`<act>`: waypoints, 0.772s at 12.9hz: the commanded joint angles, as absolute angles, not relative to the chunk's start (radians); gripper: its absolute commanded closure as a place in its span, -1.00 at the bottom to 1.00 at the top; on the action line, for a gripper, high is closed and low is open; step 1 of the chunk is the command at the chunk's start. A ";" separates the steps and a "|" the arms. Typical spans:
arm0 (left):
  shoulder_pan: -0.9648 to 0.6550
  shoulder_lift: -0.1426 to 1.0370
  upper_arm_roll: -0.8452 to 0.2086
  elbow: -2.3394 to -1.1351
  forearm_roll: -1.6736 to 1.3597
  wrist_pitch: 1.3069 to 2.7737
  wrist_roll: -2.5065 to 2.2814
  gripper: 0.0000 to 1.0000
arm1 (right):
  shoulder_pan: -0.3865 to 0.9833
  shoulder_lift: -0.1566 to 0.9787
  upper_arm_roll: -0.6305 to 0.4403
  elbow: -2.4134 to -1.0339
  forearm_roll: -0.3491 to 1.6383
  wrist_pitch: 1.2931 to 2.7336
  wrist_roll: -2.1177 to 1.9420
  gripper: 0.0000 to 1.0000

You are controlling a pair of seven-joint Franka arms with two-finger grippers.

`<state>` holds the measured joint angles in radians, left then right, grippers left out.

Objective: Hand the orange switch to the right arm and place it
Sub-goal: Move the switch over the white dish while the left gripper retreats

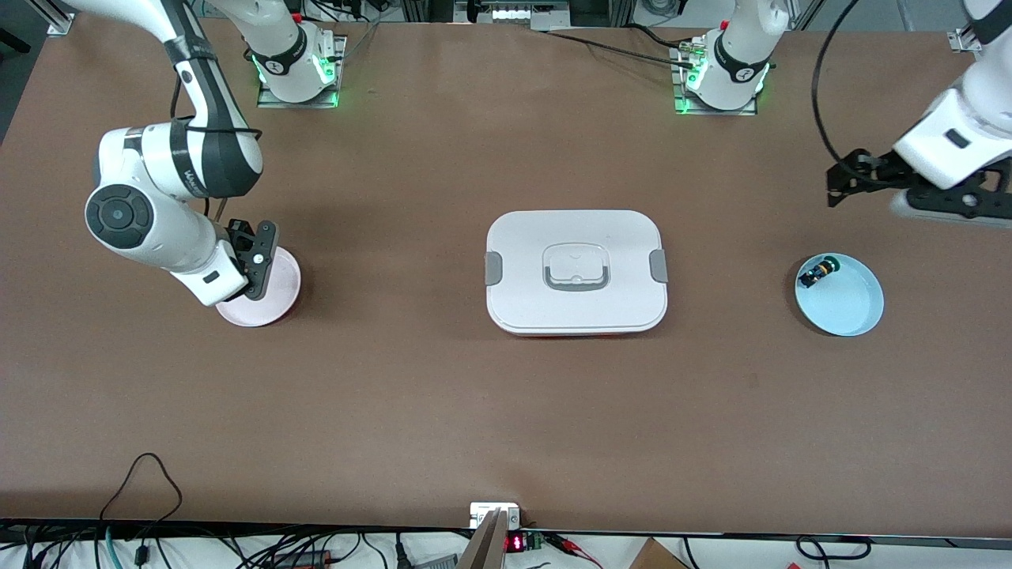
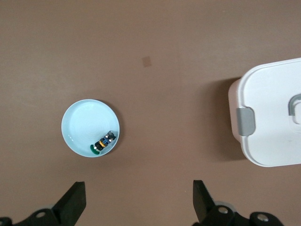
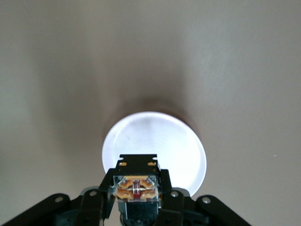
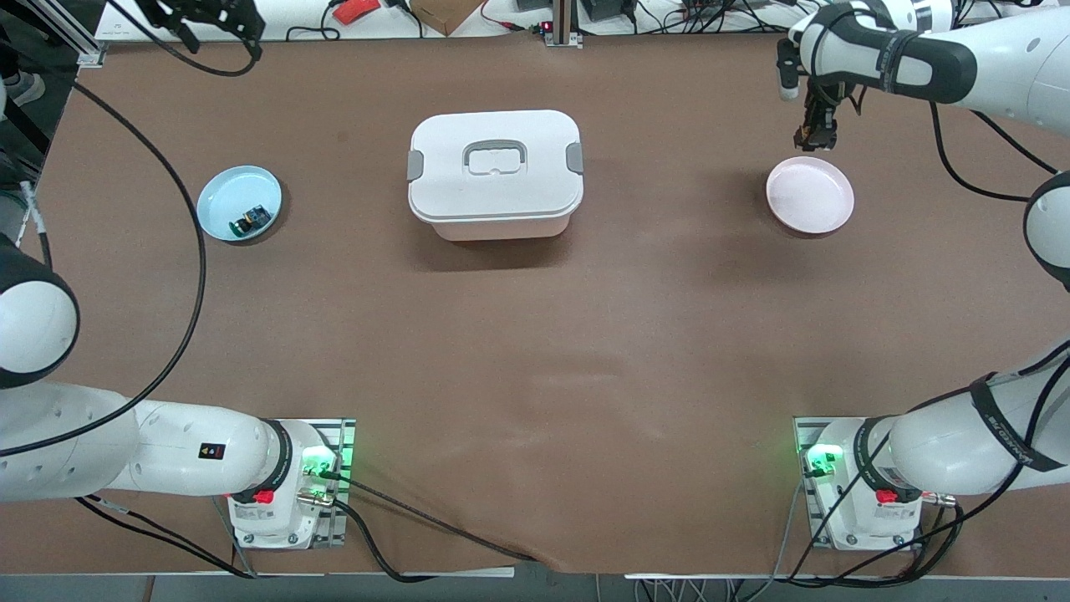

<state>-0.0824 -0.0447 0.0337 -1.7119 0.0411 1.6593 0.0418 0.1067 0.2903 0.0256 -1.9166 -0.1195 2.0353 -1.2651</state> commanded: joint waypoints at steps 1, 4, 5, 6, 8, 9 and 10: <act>-0.098 -0.069 0.026 -1.747 0.046 1.672 -0.006 -1.00 | 0.063 0.270 0.038 -2.034 -0.153 2.162 -1.331 0.93; -0.098 -0.057 0.025 -1.726 0.044 1.663 -0.006 -1.00 | 0.035 0.284 0.038 -2.115 -0.155 2.271 -1.333 0.93; -0.098 -0.057 0.025 -1.726 0.044 1.663 -0.014 -1.00 | 0.031 0.290 0.040 -2.144 -0.155 2.316 -1.333 0.93; -0.094 -0.057 0.025 -1.726 0.041 1.661 -0.014 -1.00 | 0.025 0.296 0.038 -2.176 -0.155 2.369 -1.333 0.93; -0.092 -0.057 0.025 -1.726 0.041 1.660 -0.014 -1.00 | 0.020 0.305 0.038 -2.209 -0.155 2.423 -1.331 0.93; -0.094 -0.057 0.025 -1.724 0.041 1.660 -0.014 -1.00 | 0.014 0.319 0.038 -2.217 -0.156 2.448 -1.331 0.93; -0.095 -0.057 0.025 -1.723 0.041 1.660 -0.014 -1.00 | 0.008 0.337 0.038 -2.218 -0.156 2.469 -1.331 0.93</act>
<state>-0.0920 -0.0492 0.0244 -1.7267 0.0410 1.6624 0.0010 0.0348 0.3270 0.0256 -2.1967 -0.1407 2.4207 -1.3176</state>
